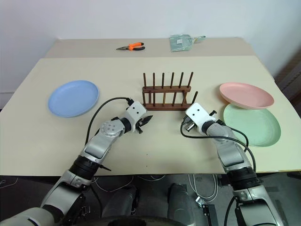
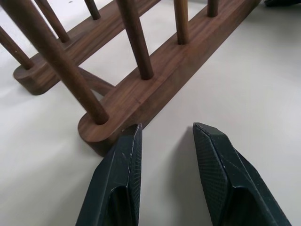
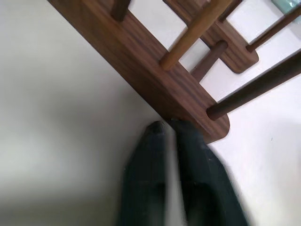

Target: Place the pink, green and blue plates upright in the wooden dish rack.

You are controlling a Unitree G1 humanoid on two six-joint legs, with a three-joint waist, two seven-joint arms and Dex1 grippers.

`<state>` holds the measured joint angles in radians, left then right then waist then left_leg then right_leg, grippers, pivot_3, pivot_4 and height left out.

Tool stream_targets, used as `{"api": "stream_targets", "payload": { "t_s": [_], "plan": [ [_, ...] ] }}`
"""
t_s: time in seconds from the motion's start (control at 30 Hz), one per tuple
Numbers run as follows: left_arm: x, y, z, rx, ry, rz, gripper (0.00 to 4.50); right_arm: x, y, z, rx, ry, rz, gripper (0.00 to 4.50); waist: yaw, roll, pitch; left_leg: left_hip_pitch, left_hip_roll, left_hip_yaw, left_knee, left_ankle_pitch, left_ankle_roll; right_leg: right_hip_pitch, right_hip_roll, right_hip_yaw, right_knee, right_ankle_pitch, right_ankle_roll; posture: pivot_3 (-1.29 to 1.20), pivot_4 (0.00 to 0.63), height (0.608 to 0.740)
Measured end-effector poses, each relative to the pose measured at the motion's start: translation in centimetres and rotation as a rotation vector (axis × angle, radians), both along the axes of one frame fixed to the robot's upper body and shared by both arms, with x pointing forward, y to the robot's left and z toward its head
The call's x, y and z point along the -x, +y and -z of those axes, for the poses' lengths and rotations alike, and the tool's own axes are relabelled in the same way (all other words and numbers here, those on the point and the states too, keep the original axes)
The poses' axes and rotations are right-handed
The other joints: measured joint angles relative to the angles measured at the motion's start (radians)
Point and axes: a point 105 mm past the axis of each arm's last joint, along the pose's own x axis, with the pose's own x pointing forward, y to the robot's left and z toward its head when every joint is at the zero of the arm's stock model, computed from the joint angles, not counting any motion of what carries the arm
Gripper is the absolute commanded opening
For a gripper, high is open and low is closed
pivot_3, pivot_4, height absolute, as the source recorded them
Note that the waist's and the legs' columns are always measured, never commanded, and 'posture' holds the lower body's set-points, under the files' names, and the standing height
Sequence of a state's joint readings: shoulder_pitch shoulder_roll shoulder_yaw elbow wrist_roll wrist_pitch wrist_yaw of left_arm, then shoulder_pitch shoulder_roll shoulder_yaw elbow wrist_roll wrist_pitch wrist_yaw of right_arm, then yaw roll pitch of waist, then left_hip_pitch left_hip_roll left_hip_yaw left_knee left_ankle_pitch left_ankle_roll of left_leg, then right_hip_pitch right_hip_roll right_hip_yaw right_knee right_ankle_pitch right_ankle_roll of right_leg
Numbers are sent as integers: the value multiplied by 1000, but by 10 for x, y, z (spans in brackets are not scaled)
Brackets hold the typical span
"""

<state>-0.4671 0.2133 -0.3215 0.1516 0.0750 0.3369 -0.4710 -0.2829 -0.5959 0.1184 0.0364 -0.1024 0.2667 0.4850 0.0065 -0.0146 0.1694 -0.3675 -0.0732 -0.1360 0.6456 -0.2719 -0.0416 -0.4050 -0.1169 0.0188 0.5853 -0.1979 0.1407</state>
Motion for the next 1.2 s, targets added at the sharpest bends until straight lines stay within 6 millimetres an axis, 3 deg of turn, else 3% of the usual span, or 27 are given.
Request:
{"api": "stream_targets", "payload": {
  "t_s": [0.13, 0.23, 0.3, 0.4, 0.53, 0.63, 0.73, 0.8, 0.83, 0.97, 1.07, 1.2],
  "plan": [
    [18, 7, 0, 28, 13, 86, 1666, 12, -39, -33, 137, -54, -3, 3770, 0, 2, 1, -3, 0, 0, -1, -1, 1, -3, 0, 0, 0, 0, -1, 0, 150, 740],
    [37, 2, -1, 88, 66, 182, 1666, 18, -79, -74, 273, -128, 53, 3770, 4, 2, 2, -5, 0, 1, 0, -1, 1, -4, 0, 0, -1, 1, -3, 0, 150, 740],
    [47, -5, -11, 133, 70, 253, 1666, 21, -94, -89, 389, -148, 55, 3770, 5, 2, 2, -5, 0, 1, 0, -1, 1, -3, 0, 0, -2, -2, -3, 0, 150, 740],
    [57, -17, -27, 204, 65, 335, 1666, 20, -112, -82, 487, -123, 73, 3770, 4, 1, 1, -4, 0, 2, 0, -1, 1, -2, -1, 0, -3, -3, -3, 0, 150, 740],
    [64, -22, -36, 245, 78, 389, 1666, 15, -142, -54, 579, -33, 130, 3770, 2, 3, 2, -5, 0, 2, 0, -1, 1, -3, -1, 1, -3, -1, -5, 0, 150, 740],
    [69, -25, -43, 272, 83, 417, 1666, 11, -156, -44, 632, -15, 156, 2957, -1, 3, 2, -5, 0, 3, 0, -1, 2, -3, -1, 2, -3, 0, -6, 0, 150, 740],
    [75, -23, -54, 274, 57, 443, 1666, 8, -163, -44, 657, -29, 173, 1504, -3, 3, 2, -4, 0, 3, 0, -1, 2, -3, -1, 2, -3, 0, -6, 0, 150, 740],
    [76, -19, -53, 268, 56, 436, 1666, 7, -162, -45, 665, -41, 163, 399, -4, 3, 2, -4, 0, 3, 0, -1, 2, -3, -1, 2, -3, 0, -6, 0, 150, 740],
    [77, -16, -50, 263, 67, 429, 1666, 7, -161, -44, 668, -43, 159, 55, -3, 3, 2, -4, 0, 3, 0, -1, 2, -3, -1, 2, -3, 0, -6, 0, 150, 740],
    [77, -11, -44, 248, 86, 413, 1666, 7, -151, -49, 676, -86, 125, 55, -2, 4, 3, -5, 0, 3, 0, -1, 2, -3, 0, 3, -3, 0, -6, 0, 150, 740],
    [74, -7, -47, 265, 81, 391, 1666, 6, -131, -75, 560, -168, 101, 55, -1, 5, 3, -5, 0, 3, 0, -1, 2, -3, -1, 3, -3, 0, -6, 0, 150, 740],
    [71, -1, -48, 263, 70, 367, 1666, 2, -78, -154, -149, -361, 96, 55, -19, 4, 4, -4, 2, 1, 0, -1, 2, -3, 1, 3, -2, 0, -6, 0, 150, 740]
  ]
}}
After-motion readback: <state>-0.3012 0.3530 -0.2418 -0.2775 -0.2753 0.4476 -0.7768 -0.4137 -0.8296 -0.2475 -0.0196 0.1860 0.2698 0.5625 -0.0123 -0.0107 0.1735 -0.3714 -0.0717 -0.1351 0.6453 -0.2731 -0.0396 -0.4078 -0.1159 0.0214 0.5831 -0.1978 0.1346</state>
